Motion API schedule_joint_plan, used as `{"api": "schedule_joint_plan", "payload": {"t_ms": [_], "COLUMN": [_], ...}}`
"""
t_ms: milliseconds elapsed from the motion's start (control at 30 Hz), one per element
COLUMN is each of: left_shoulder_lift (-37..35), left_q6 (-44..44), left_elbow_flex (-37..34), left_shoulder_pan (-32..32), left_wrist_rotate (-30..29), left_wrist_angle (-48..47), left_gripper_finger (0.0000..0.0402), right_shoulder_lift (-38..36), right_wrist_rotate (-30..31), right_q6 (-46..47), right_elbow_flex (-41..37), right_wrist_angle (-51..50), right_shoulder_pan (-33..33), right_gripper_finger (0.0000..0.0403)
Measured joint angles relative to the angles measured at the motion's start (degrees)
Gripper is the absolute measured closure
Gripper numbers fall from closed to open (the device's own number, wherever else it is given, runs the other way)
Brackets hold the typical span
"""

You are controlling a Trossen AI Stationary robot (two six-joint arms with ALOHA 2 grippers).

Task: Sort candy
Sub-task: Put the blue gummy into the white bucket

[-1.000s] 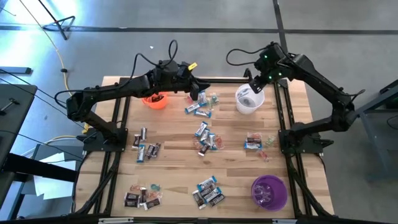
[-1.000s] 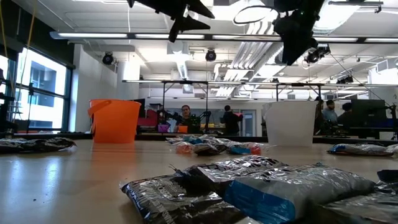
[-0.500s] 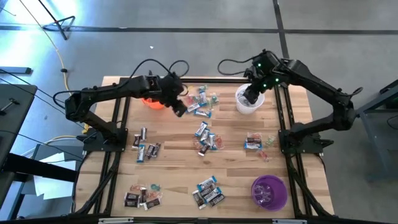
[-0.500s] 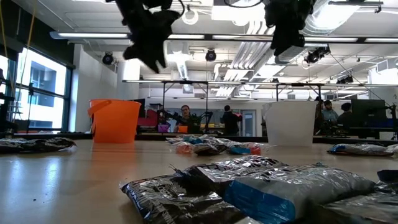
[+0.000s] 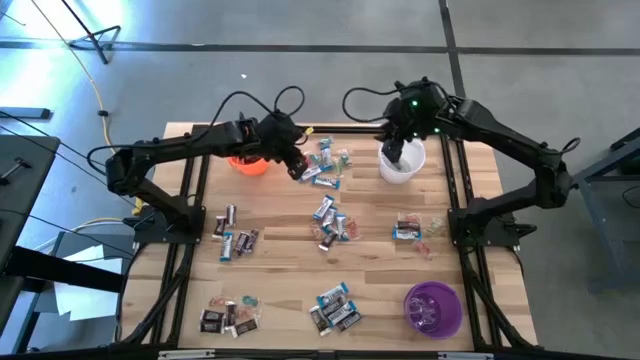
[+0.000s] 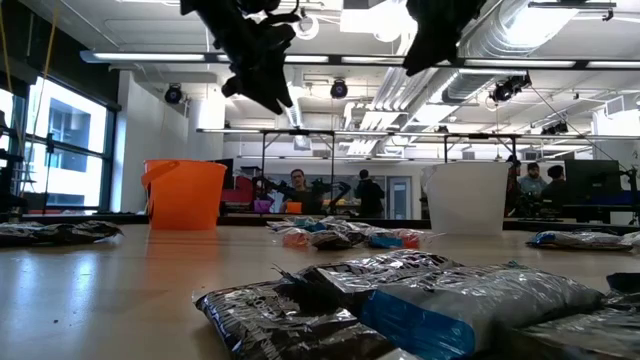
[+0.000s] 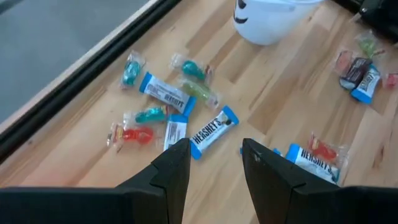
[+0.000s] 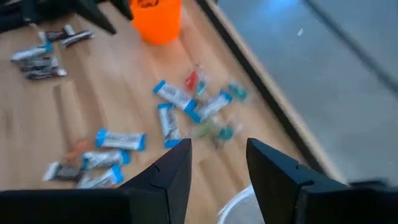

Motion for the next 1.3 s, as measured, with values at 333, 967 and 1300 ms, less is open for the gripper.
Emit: {"api": "schedule_joint_plan", "payload": {"t_ms": [333, 967, 1300], "left_shoulder_lift": [-0.4, -13.3, -15.1], "left_q6": [-3.1, 3.5, 1.3], "left_elbow_flex": [0.0, 0.0, 0.0], "left_shoulder_pan": [0.0, 5.4, 9.9], "left_wrist_rotate": [1.8, -5.7, -9.1], "left_wrist_angle": [-4.0, -14.8, -12.9], "left_gripper_finger": [0.0268, 0.0268, 0.0268], "right_shoulder_lift": [10.8, 32.2, 43.0], "right_wrist_rotate": [4.6, 3.8, -0.4], "right_q6": [-19.2, -10.6, -3.3], "right_elbow_flex": [0.0, 20.1, 31.7], "right_wrist_angle": [-0.9, -3.5, -9.6], "right_shoulder_pan": [0.4, 2.0, -1.5], "right_gripper_finger": [0.0254, 0.0254, 0.0254]}}
